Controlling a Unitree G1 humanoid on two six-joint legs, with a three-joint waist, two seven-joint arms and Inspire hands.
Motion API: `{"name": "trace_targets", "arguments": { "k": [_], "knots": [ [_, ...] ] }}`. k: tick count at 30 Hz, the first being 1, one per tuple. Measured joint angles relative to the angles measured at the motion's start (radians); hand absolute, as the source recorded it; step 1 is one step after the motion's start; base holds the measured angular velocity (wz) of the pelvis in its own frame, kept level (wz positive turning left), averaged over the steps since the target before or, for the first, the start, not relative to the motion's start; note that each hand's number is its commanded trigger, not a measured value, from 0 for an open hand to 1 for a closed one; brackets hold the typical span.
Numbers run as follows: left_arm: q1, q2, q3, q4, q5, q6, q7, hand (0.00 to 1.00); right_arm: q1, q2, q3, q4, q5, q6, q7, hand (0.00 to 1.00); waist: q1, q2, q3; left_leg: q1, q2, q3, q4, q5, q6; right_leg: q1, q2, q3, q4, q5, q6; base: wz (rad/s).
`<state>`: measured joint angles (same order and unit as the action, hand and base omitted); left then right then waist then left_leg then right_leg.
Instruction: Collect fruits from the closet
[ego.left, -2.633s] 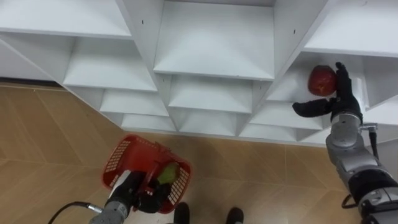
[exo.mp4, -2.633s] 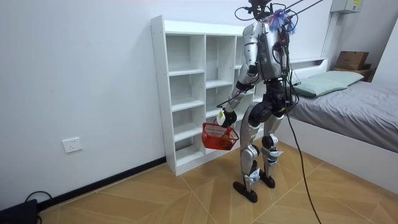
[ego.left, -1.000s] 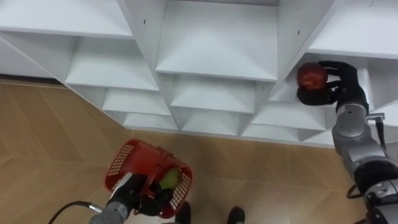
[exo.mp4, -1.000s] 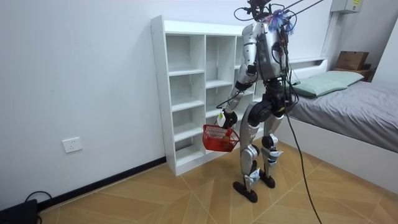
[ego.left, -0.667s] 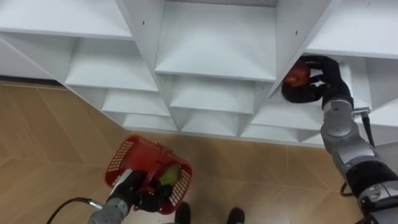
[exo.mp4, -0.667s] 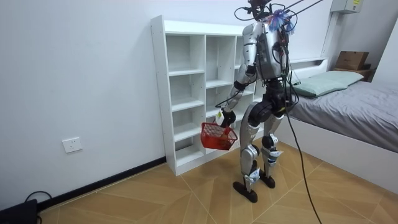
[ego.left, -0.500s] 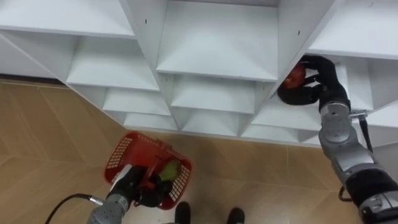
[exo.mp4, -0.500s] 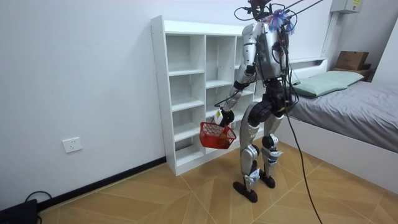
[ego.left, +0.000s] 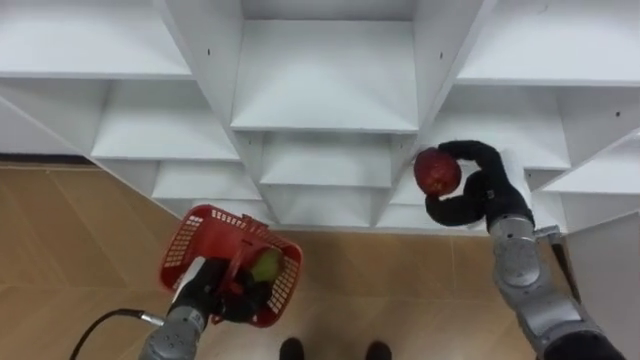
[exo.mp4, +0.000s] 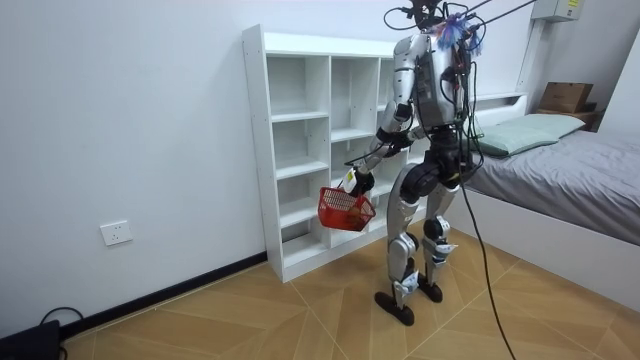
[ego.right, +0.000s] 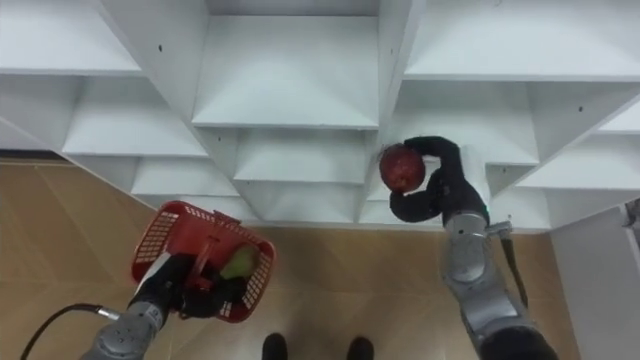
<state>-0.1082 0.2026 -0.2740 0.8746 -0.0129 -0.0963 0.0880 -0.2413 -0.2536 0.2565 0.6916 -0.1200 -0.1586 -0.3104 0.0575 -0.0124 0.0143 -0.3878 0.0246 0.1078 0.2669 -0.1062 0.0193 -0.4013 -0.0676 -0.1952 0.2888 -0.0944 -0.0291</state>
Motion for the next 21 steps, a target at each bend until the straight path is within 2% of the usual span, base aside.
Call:
{"name": "trace_targets", "arguments": {
  "k": [5, 9, 15, 21],
  "knots": [
    [0.003, 0.000, -0.002, 0.001, 0.000, -0.024, 0.000, 1.00, 0.038, 0.003, 0.001, 0.000, 0.005, -0.042, -0.001, 1.00, 0.000, 0.000, -0.0001, 0.004, 0.000, 0.000, -0.017, 0.011, -0.002, 0.006, 0.005, 0.000, -0.021, 0.013, -0.001, 0.00],
    [0.012, -0.002, -0.002, -0.002, 0.000, -0.024, -0.006, 1.00, 0.077, 0.021, 0.005, -0.001, -0.007, -0.045, -0.002, 1.00, -0.003, 0.002, -0.0004, 0.008, 0.002, 0.002, -0.029, 0.011, -0.002, 0.018, 0.014, 0.002, -0.051, 0.023, -0.001, 0.00],
    [0.014, -0.005, -0.001, -0.013, 0.000, -0.029, -0.011, 1.00, 0.146, 0.021, 0.012, -0.044, -0.005, -0.056, 0.006, 1.00, 0.001, 0.013, -0.0004, 0.007, 0.000, 0.003, -0.045, 0.011, -0.003, 0.016, 0.016, 0.004, -0.065, 0.023, -0.001, 0.00],
    [0.015, -0.022, 0.000, -0.033, 0.003, -0.038, -0.003, 1.00, 0.150, 0.019, 0.039, -0.068, -0.038, -0.060, 0.032, 1.00, 0.003, 0.020, -0.0001, 0.002, 0.000, 0.013, -0.053, 0.011, -0.003, 0.005, 0.016, 0.009, -0.068, 0.022, 0.000, -0.03]
  ]
}}
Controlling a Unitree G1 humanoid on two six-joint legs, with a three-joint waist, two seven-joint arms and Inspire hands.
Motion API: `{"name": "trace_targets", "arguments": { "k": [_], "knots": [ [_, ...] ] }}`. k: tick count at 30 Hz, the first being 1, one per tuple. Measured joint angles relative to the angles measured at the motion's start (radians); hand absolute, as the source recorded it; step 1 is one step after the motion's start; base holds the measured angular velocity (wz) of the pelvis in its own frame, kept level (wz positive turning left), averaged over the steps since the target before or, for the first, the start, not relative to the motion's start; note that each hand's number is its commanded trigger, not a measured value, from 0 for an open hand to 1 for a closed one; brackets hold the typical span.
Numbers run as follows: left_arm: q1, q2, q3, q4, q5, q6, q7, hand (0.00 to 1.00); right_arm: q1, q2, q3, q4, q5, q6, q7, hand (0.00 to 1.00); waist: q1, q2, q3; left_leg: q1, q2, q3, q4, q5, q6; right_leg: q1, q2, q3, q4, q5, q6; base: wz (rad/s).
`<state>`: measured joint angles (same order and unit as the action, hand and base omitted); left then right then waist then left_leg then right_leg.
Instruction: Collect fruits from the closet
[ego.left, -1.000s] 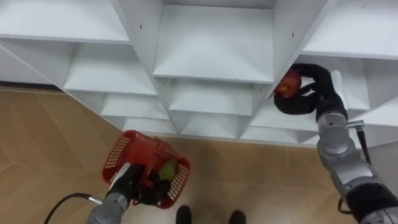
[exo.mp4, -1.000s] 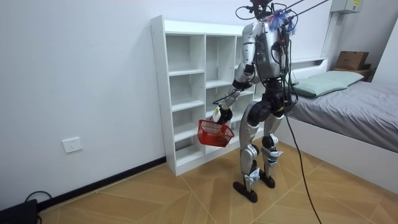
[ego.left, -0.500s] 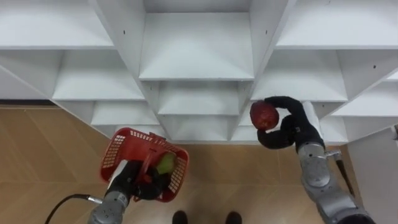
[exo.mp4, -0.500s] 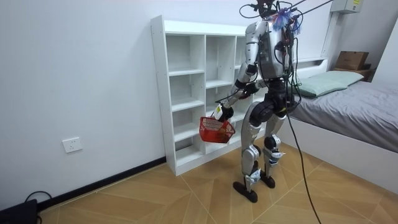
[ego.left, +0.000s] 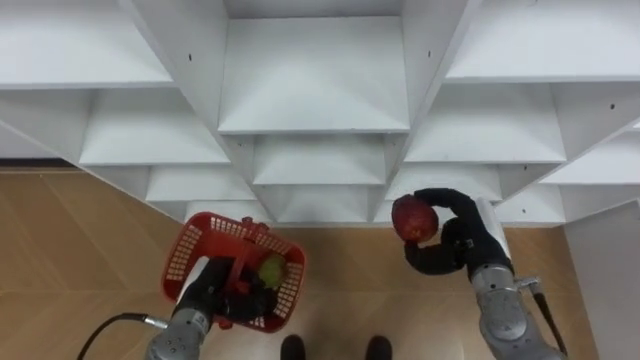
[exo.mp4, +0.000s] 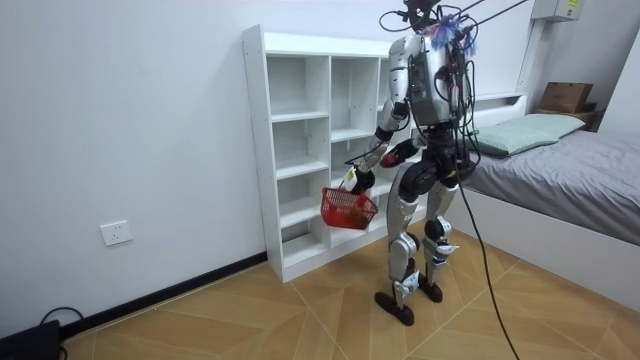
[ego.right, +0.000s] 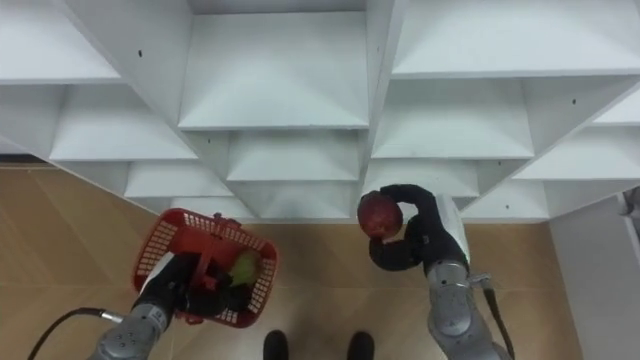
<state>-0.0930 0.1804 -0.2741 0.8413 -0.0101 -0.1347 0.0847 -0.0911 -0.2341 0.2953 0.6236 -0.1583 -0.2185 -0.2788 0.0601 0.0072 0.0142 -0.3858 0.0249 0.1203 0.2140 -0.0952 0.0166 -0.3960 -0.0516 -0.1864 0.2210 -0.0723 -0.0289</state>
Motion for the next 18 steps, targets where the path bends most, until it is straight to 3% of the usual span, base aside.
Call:
{"name": "trace_targets", "arguments": {
  "k": [6, 12, 18],
  "knots": [
    [0.021, -0.021, -0.010, -0.118, 0.001, -0.024, -0.001, 1.00, 0.020, -0.002, 0.034, -0.105, -0.023, -0.003, 0.043, 1.00, 0.000, 0.008, 0.0006, -0.005, -0.001, 0.000, 0.000, 0.000, 0.000, -0.007, -0.001, -0.002, 0.001, -0.001, 0.001, 0.00],
    [0.022, -0.037, -0.065, -0.125, 0.000, -0.027, -0.008, 1.00, 0.017, 0.001, 0.097, -0.108, -0.044, 0.001, 0.090, 1.00, 0.005, 0.012, 0.0001, -0.004, 0.000, 0.000, -0.001, 0.000, 0.000, -0.007, 0.000, -0.003, 0.001, 0.000, 0.000, 0.00],
    [0.016, -0.046, -0.065, -0.133, 0.000, -0.027, -0.029, 1.00, 0.017, 0.004, 0.136, -0.107, -0.044, 0.005, 0.160, 1.00, 0.003, 0.011, 0.0007, -0.004, 0.000, 0.000, -0.003, 0.000, 0.000, -0.007, 0.000, -0.003, 0.000, 0.000, 0.000, 0.00]
  ]
}}
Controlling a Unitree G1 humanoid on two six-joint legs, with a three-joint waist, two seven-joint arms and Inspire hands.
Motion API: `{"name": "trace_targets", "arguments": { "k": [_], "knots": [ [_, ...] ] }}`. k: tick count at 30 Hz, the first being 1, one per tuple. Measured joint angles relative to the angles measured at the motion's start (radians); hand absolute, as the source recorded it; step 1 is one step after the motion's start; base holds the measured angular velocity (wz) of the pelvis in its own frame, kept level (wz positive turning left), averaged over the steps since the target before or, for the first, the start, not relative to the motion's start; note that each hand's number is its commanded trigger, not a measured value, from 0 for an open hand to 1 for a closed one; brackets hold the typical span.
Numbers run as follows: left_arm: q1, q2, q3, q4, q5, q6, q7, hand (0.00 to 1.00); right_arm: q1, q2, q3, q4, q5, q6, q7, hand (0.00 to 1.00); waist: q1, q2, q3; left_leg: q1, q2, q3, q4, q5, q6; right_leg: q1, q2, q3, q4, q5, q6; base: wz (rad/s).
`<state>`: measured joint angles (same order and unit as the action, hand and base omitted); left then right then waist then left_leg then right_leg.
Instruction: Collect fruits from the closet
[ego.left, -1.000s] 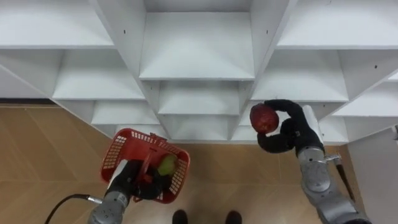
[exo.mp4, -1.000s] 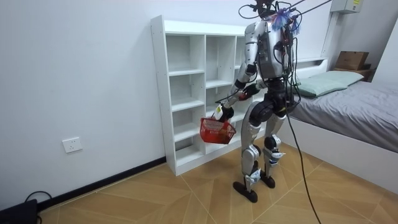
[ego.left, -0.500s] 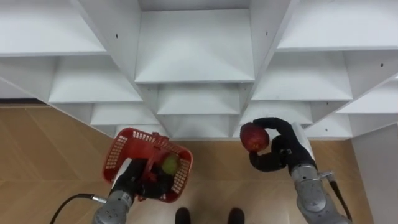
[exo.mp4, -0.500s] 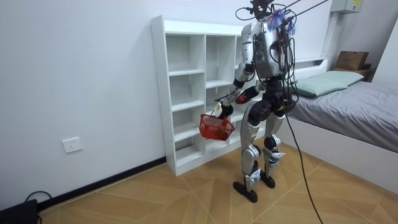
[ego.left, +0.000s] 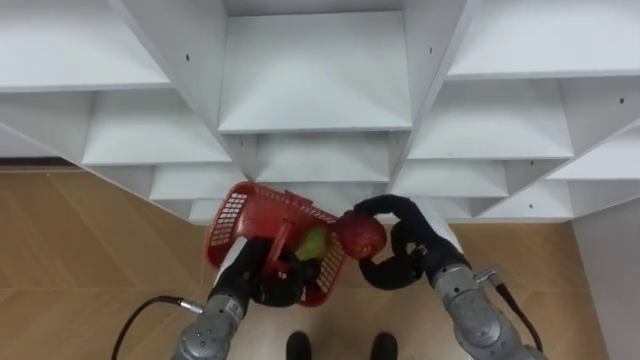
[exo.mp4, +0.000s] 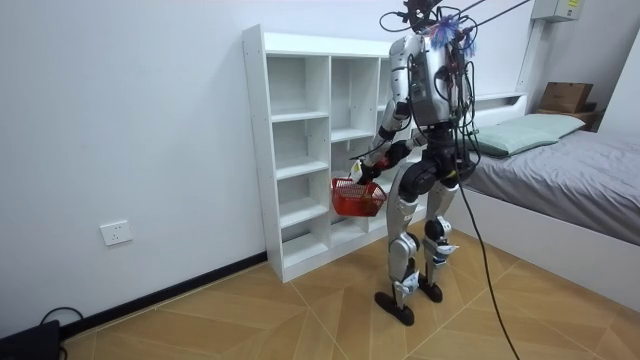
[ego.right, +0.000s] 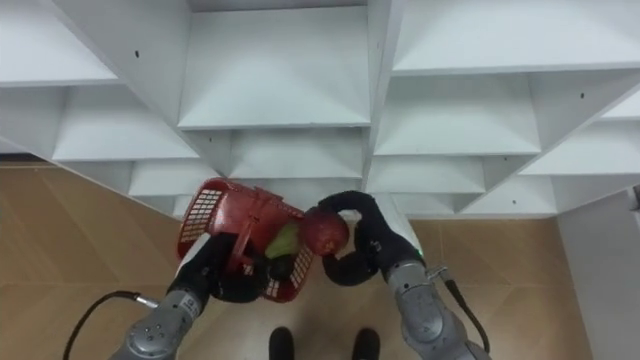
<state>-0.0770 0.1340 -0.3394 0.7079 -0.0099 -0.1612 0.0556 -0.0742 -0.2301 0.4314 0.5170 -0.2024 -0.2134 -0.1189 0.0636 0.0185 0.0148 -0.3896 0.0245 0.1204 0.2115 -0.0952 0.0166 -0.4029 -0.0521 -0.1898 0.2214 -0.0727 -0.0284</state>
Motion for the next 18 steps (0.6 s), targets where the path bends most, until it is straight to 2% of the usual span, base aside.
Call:
{"name": "trace_targets", "arguments": {
  "k": [9, 14, 18],
  "knots": [
    [-0.022, 0.000, 0.000, -0.002, -0.001, 0.000, -0.029, 1.00, -0.020, 0.005, 0.010, 0.016, -0.009, 0.041, 0.046, 1.00, -0.001, -0.004, 0.0030, -0.003, -0.001, 0.000, -0.003, 0.000, 0.000, -0.004, -0.001, 0.001, -0.001, 0.000, 0.000, 0.00],
    [-0.034, -0.001, 0.000, -0.002, -0.001, 0.000, -0.029, 1.00, -0.030, 0.013, 0.010, 0.016, -0.008, 0.041, 0.047, 1.00, -0.001, -0.005, 0.0042, -0.015, -0.001, 0.000, -0.001, 0.000, 0.000, -0.016, -0.001, 0.002, 0.000, 0.000, 0.000, 0.00],
    [-0.040, -0.002, -0.001, -0.002, -0.014, 0.000, -0.033, 1.00, -0.033, 0.022, 0.014, 0.016, -0.007, 0.041, 0.048, 1.00, -0.001, -0.006, 0.0083, -0.019, -0.001, 0.001, -0.001, 0.000, 0.000, -0.019, -0.001, 0.002, 0.000, -0.001, 0.001, 0.00]
  ]
}}
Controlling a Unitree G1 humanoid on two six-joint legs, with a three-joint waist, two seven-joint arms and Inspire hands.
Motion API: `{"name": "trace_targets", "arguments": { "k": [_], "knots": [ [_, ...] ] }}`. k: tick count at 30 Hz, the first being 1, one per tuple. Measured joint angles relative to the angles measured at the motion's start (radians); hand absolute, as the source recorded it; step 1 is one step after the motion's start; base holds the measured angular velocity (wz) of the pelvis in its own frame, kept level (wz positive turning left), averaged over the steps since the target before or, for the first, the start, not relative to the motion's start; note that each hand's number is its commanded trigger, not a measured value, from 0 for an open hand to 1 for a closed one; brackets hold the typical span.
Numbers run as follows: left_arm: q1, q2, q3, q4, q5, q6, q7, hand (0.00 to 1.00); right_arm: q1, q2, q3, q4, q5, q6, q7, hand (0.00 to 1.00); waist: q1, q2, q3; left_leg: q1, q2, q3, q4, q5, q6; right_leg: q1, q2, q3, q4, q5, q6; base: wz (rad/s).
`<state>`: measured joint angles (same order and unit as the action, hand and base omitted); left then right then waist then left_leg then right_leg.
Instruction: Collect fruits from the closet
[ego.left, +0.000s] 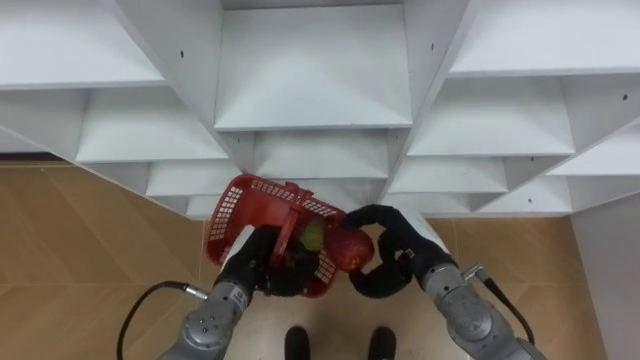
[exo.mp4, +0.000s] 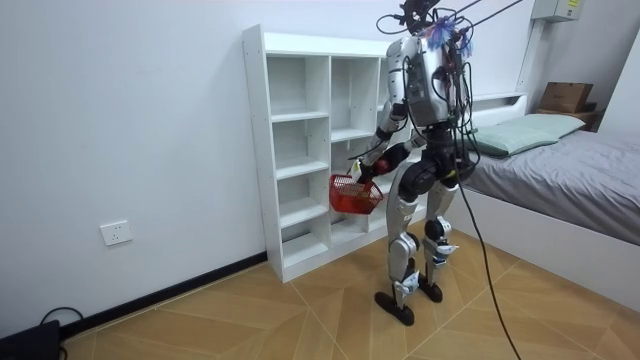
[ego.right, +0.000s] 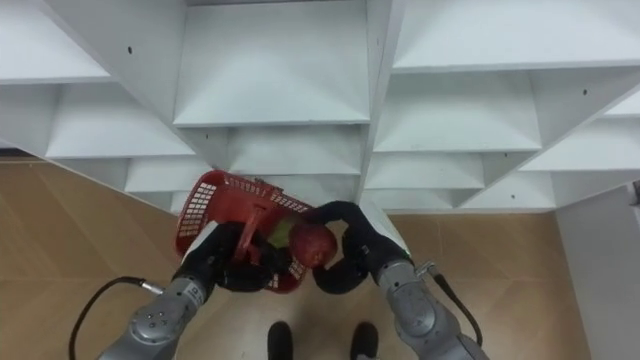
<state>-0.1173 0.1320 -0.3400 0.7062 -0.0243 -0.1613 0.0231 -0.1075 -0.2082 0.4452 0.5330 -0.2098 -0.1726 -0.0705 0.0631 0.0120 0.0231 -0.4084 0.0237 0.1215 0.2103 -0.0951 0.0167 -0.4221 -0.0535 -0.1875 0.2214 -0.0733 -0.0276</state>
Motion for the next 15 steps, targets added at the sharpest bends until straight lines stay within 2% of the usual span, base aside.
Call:
{"name": "trace_targets", "arguments": {
  "k": [10, 15],
  "knots": [
    [0.000, 0.000, -0.001, 0.000, -0.025, 0.000, -0.005, 1.00, -0.012, 0.010, 0.004, 0.015, 0.000, 0.000, 0.000, 1.00, 0.002, -0.003, 0.0028, -0.005, 0.000, 0.008, -0.004, 0.000, 0.000, -0.010, 0.001, 0.010, 0.000, -0.001, 0.001, -0.02],
    [0.001, -0.001, -0.024, 0.000, -0.024, 0.000, -0.007, 1.00, -0.012, 0.014, 0.005, 0.014, 0.000, 0.001, 0.029, 1.00, 0.003, 0.000, 0.0046, -0.003, 0.000, 0.008, -0.004, 0.000, 0.000, -0.008, 0.001, 0.010, 0.000, -0.001, 0.001, 0.00]
  ]
}}
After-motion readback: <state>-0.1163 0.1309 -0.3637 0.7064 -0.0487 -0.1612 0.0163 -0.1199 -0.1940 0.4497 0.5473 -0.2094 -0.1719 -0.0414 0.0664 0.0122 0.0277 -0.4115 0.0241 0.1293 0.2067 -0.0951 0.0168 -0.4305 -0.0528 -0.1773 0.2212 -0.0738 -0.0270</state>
